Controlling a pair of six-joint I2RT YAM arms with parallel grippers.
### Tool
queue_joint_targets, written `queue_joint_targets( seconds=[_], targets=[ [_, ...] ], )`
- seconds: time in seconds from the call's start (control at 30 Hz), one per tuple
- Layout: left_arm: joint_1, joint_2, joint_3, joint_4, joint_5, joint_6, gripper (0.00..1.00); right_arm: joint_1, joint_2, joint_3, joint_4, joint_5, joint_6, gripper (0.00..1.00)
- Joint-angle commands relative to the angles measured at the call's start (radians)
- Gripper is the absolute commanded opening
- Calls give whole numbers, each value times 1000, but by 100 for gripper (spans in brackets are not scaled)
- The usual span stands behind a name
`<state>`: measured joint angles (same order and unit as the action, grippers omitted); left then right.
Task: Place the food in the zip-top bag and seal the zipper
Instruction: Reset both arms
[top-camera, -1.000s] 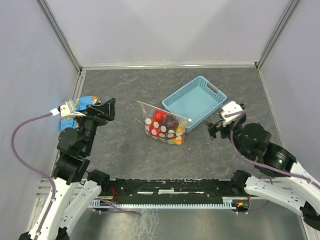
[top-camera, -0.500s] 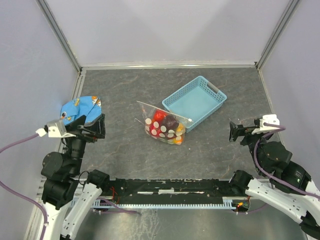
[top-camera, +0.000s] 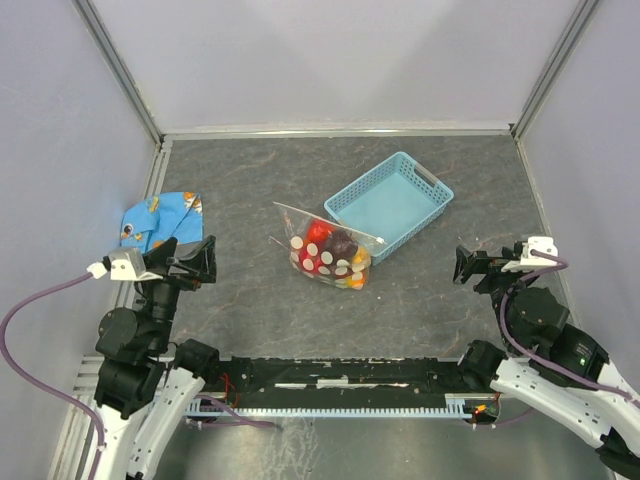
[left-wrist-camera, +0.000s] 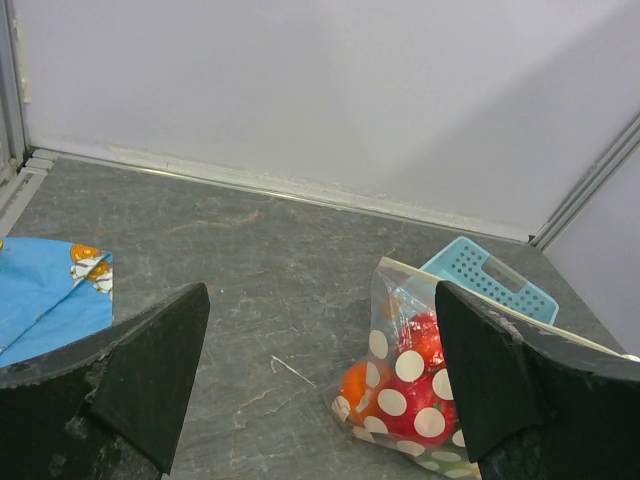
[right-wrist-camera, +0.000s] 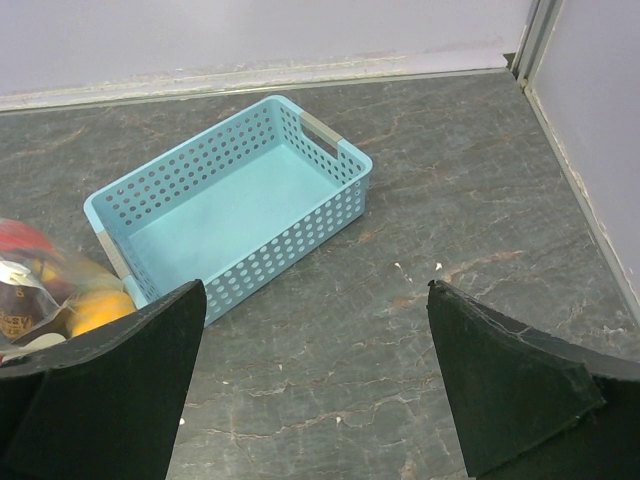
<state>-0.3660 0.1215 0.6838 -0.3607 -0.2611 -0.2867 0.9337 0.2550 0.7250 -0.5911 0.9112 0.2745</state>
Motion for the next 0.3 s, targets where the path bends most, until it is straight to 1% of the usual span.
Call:
queue_joint_targets(
  seconds=[0.0, 0.27],
  targets=[
    [2, 14, 0, 51, -7, 49, 100, 0, 29, 16, 22, 47, 29, 99],
    [2, 47, 8, 46, 19, 52, 100, 0, 27, 22, 10, 59, 35, 99]
  ],
)
